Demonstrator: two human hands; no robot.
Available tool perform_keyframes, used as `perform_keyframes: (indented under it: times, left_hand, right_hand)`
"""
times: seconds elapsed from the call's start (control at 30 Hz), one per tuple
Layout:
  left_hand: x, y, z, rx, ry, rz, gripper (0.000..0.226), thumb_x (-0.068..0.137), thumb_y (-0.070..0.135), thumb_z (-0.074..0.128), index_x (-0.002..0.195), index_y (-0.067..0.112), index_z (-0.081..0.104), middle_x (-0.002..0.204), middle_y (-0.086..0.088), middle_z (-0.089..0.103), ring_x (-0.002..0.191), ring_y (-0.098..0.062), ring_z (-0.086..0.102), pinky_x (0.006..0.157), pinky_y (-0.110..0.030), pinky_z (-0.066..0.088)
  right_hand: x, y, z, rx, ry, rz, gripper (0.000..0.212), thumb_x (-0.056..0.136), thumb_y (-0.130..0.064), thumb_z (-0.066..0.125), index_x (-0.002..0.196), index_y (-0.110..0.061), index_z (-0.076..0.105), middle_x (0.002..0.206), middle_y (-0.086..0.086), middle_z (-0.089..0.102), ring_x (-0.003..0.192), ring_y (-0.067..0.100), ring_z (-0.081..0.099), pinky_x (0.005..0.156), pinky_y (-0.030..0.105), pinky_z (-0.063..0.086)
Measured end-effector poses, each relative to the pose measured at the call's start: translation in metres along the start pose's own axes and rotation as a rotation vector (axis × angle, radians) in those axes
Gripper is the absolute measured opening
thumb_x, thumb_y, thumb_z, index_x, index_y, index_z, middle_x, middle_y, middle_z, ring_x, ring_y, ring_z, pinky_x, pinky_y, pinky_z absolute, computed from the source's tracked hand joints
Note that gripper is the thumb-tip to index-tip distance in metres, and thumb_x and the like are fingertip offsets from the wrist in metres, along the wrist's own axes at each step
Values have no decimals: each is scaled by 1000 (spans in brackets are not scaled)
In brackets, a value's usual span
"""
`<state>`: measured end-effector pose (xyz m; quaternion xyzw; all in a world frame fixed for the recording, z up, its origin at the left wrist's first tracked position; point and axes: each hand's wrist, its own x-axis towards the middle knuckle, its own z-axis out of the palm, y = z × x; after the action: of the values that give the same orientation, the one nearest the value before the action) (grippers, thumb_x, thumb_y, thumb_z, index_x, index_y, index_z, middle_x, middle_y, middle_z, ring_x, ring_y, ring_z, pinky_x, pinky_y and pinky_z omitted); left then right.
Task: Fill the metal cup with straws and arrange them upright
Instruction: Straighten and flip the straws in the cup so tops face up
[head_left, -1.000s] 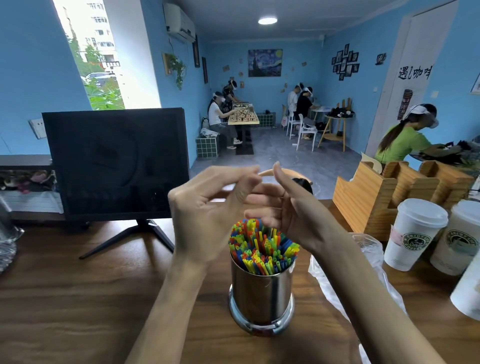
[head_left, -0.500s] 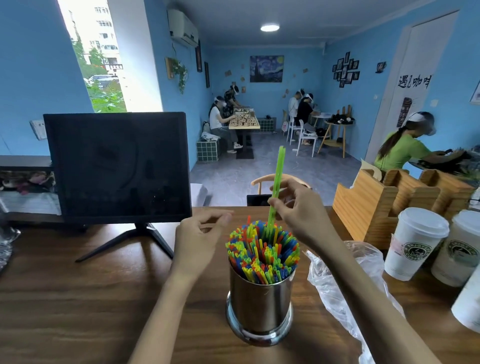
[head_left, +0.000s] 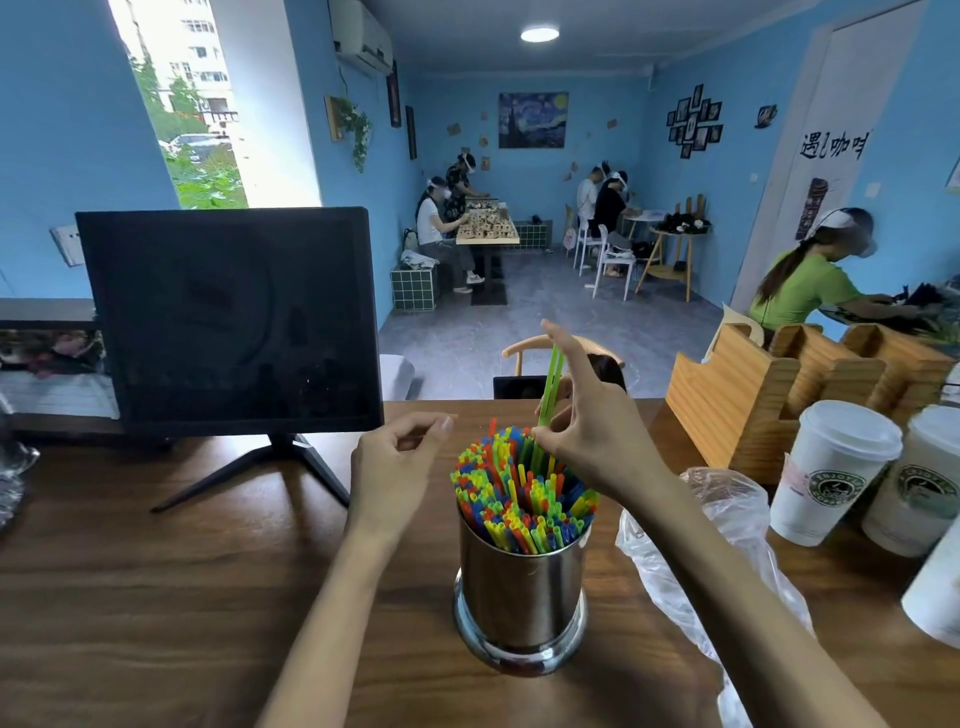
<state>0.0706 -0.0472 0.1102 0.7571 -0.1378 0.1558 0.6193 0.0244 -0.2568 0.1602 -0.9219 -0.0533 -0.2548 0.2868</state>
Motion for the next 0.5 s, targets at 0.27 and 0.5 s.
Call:
perform_keyframes:
  times: [0.27,0.5]
  left_hand:
    - [0,-4,0,26,-36,-14,12,95,32,69,99,27,79,90,17,76,90,3,67,81,-24,55]
    - [3,-2,6,41,-210,-164,10,96,35,66,98,33,76,92,16,75,94,-8,71,75,-31,62]
  right_hand:
    - [-9,3,12,-37,144,-6,40,95,-22,70,134,-24,61,111,-4,73,65,-8,53,73,24,58]
    - [-10,5,16,-66,92,3,47,95,-29,69,140,-27,55,104,-6,75,81,8,69,77,35,61]
